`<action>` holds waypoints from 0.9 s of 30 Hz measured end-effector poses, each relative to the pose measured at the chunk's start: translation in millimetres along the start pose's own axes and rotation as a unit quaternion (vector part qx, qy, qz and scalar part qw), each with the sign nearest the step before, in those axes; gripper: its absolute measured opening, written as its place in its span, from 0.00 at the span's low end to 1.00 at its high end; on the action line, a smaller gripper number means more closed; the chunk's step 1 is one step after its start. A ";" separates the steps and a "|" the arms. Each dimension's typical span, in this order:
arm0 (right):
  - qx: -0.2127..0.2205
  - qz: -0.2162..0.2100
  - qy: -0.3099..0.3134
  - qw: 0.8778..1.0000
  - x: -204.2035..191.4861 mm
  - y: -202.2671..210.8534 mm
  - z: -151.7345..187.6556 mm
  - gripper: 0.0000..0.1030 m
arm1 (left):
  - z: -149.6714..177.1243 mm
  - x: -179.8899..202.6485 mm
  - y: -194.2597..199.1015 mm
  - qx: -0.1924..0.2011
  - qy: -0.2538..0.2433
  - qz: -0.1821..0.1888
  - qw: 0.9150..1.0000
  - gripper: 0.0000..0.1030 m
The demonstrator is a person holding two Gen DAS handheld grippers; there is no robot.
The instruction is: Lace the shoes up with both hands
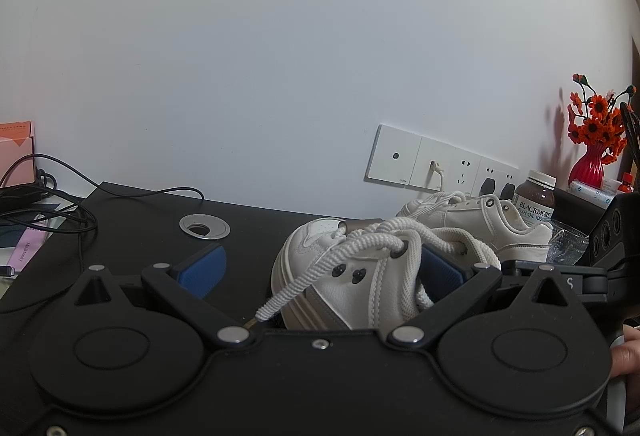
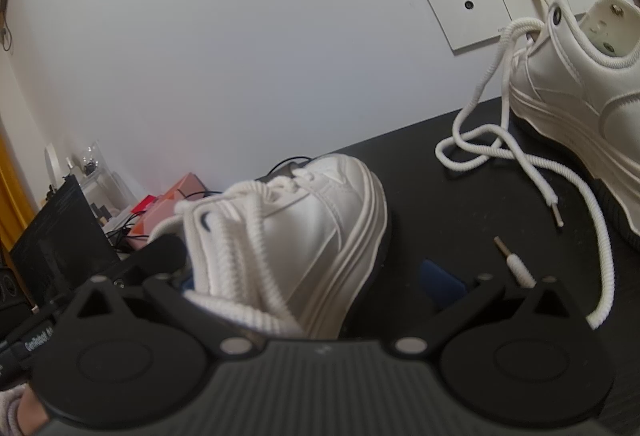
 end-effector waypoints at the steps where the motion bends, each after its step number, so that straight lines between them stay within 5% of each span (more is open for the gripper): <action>1: 0.000 0.000 0.000 1.000 0.0 0.1 -0.1 1.00 | 0.0 0.0 -0.1 0.000 0.000 0.000 1.000 1.00; 27: -0.001 -0.002 0.000 1.000 0.9 0.5 0.0 1.00 | 0.9 1.5 0.6 0.002 0.000 -0.001 1.000 1.00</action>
Point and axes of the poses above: each gripper's, at about its wrist camera, not at the fingertips, and y roughly against the way its jaws point, x to its right, z to its underside, the point moved 5 cm from there along -y, roughly the way its jaws point, and after that the axes turned 14 degrees about y, right-handed, at the moved point
